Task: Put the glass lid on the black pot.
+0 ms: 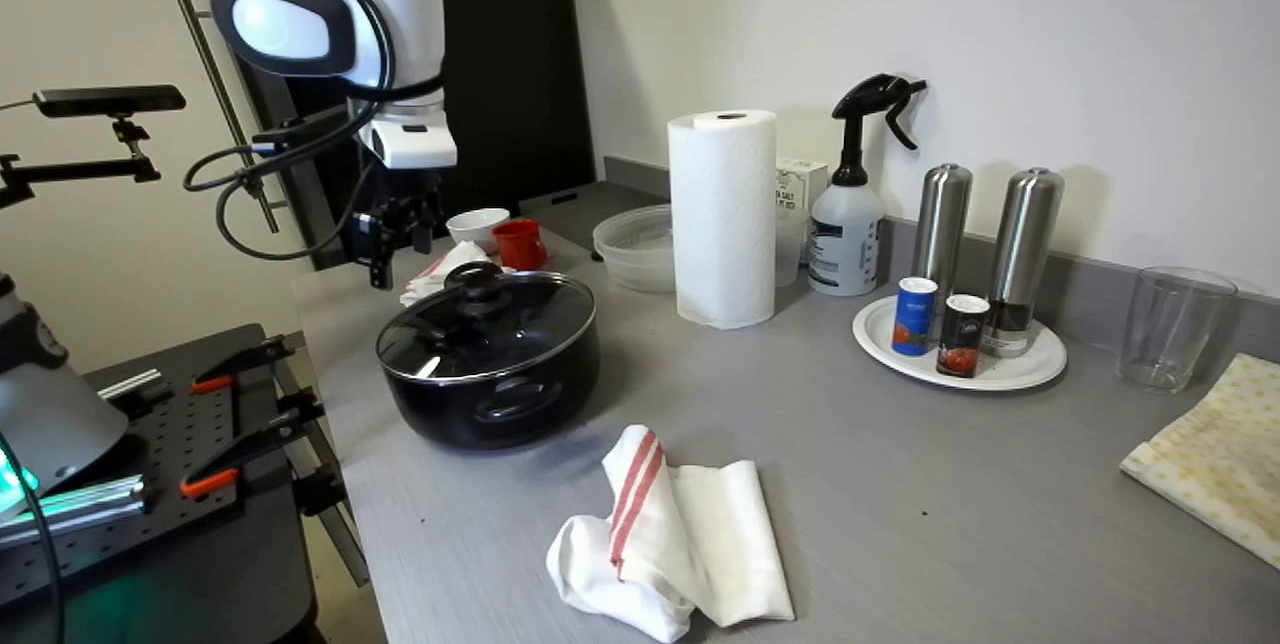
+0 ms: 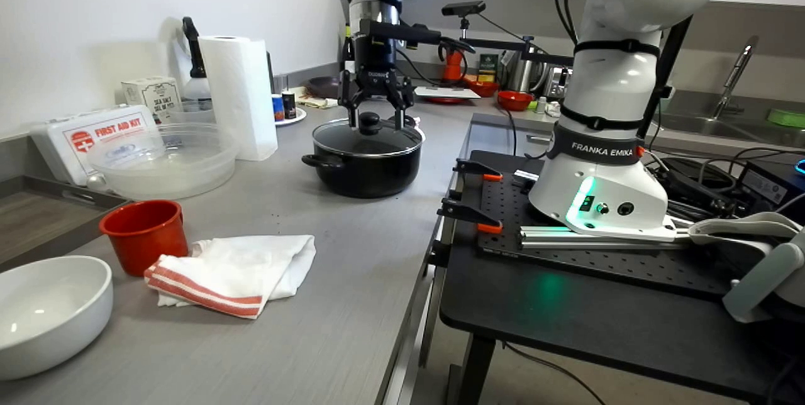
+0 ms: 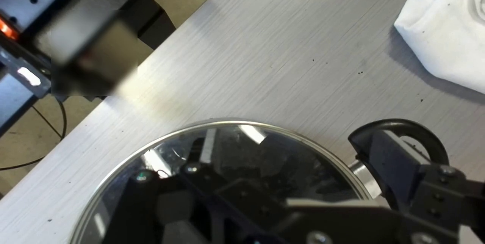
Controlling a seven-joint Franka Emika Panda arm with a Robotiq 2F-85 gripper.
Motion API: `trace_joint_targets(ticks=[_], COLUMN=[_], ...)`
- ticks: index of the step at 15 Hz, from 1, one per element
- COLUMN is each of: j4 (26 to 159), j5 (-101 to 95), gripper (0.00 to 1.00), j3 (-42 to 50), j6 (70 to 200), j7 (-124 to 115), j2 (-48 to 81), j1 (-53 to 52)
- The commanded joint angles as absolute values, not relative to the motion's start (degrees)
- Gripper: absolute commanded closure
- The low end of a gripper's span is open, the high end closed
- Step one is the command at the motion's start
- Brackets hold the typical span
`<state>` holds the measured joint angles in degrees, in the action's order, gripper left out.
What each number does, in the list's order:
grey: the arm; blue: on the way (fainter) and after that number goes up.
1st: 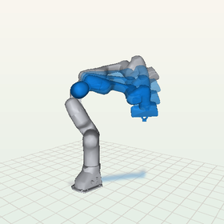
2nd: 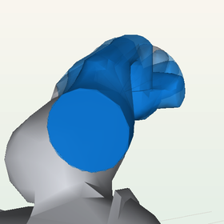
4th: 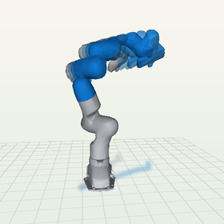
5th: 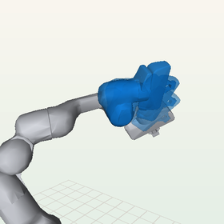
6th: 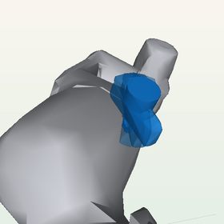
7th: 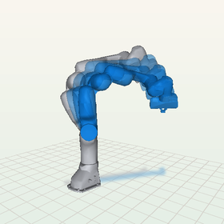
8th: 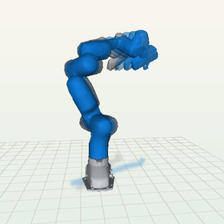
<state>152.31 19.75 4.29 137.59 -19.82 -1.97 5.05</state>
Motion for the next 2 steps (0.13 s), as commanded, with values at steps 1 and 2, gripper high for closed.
trace_joint_targets(ticks=[1,2], j4=[152.3,152.3], j5=[19.7,19.7], gripper=[0.0,0.0], j3=[4.4,4.4], j6=[137.5,137.5], j7=[-19.9,-19.9], j2=[-2.0,-2.0], j1=[5.0,5.0])
